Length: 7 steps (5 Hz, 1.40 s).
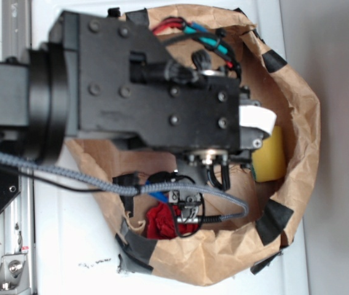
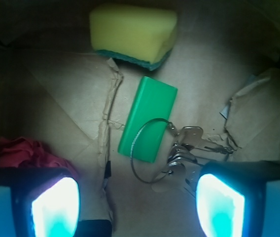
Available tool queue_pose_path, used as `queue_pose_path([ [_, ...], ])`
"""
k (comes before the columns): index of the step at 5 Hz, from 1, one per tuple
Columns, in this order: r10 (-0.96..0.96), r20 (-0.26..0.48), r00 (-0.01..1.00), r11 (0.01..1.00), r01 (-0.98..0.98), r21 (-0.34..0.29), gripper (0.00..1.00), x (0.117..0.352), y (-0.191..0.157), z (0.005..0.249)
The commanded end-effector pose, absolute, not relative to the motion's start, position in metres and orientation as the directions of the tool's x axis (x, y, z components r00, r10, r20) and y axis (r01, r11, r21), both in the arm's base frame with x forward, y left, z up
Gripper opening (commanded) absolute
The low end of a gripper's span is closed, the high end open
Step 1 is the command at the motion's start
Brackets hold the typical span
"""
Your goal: Grab the silver keys.
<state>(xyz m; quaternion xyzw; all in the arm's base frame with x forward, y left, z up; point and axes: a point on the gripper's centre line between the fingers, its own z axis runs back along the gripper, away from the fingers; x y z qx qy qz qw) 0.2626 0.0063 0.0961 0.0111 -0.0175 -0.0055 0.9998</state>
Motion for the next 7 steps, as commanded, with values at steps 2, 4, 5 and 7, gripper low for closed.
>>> queue_pose_path([
  [2,-0.017,0.072,0.997,1.000,0.016,0.026,1.00,0.267,0.006,0.104],
  [4,0.009,0.129,0.992,1.000,-0.009,0.000,1.00,0.273,0.012,0.082],
  [5,0.039,0.135,0.990,0.999,-0.040,0.005,1.00,0.278,0.021,0.074],
  [7,0.154,0.115,0.981,0.986,-0.160,0.042,1.00,0.293,0.036,0.049],
])
